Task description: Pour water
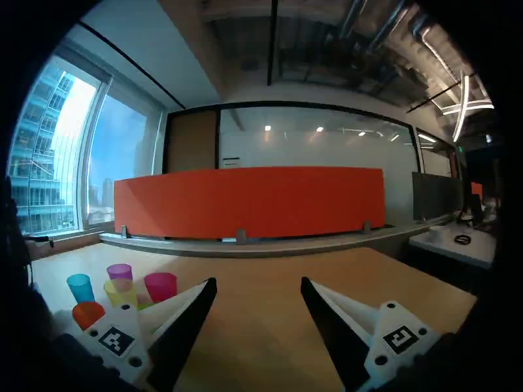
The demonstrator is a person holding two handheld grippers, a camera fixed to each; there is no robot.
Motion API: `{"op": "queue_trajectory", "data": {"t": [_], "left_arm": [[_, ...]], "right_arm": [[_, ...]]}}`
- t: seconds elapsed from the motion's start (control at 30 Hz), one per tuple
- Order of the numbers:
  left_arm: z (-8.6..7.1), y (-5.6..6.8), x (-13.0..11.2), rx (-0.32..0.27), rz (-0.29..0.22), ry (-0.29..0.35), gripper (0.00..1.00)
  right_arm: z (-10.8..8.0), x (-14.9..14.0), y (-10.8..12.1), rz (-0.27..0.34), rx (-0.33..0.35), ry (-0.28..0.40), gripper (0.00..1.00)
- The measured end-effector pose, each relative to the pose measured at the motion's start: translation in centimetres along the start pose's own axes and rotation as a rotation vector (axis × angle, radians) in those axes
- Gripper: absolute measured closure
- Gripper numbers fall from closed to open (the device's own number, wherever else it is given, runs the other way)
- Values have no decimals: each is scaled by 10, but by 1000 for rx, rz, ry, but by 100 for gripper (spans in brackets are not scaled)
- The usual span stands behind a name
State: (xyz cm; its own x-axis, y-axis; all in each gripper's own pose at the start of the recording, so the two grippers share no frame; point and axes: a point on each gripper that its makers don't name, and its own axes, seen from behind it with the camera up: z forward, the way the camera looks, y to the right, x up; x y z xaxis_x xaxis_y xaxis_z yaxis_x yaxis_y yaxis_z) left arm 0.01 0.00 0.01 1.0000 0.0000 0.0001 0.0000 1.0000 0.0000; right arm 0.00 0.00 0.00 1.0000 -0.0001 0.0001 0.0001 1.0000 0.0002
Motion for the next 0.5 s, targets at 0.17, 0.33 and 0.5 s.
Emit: {"op": "queue_trajectory", "data": {"t": [0.17,0.33,0.5], "left_arm": [[6,-1,16,6,-4,-8,14],[16,-2,38,1,-10,-20,14],[25,-4,65,-4,-18,-22,14]], "right_arm": [[2,5,-5,-15,18,-18,0],[8,22,-9,-29,35,-41,1],[16,38,-12,-61,48,-62,1]]}}
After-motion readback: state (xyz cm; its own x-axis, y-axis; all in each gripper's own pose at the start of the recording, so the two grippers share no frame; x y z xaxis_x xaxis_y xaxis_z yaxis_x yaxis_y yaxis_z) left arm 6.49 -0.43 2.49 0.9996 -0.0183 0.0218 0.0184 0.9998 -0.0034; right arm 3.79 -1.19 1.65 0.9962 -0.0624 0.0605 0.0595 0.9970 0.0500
